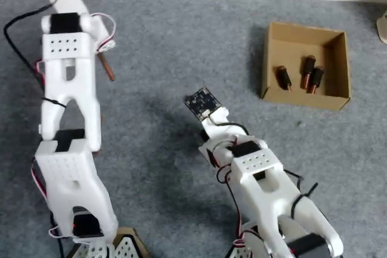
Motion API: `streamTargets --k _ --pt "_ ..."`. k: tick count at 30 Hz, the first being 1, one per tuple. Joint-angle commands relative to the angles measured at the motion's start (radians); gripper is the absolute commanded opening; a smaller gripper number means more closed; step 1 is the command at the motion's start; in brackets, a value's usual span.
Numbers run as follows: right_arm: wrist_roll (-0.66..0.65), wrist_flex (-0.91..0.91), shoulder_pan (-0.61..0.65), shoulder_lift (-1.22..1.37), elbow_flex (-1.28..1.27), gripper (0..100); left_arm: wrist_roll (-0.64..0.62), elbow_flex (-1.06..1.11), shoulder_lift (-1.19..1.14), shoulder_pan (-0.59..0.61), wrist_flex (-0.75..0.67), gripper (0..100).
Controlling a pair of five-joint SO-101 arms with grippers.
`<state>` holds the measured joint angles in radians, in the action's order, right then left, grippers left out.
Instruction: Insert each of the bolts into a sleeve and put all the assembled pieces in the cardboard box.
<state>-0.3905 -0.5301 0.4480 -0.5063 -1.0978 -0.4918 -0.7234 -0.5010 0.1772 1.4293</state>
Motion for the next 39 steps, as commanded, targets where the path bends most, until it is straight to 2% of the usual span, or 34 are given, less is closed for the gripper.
streamTargets --k 1,15,21,24,33,39 --pt "0.012 0.024 0.004 -0.140 -0.025 0.6 0.005 -0.054 0.107 -0.067 -0.003 0" --pt "0.040 0.021 0.004 -0.849 -0.369 0.6 0.005 -0.056 0.120 -0.194 -0.003 0" --pt "0.043 -0.030 0.002 -1.052 -0.447 0.6 -0.011 -0.056 0.154 -0.243 0.041 0" --pt "0.083 -0.061 0.002 -1.118 -0.450 0.6 -0.035 -0.058 0.208 -0.266 0.075 0" --pt "0.087 -0.145 0.008 -1.227 -0.452 0.6 -0.038 -0.054 0.278 -0.328 0.152 0" --pt "0.091 -0.153 0.010 -1.228 -0.452 0.6 -0.054 -0.059 0.303 -0.407 0.146 0"
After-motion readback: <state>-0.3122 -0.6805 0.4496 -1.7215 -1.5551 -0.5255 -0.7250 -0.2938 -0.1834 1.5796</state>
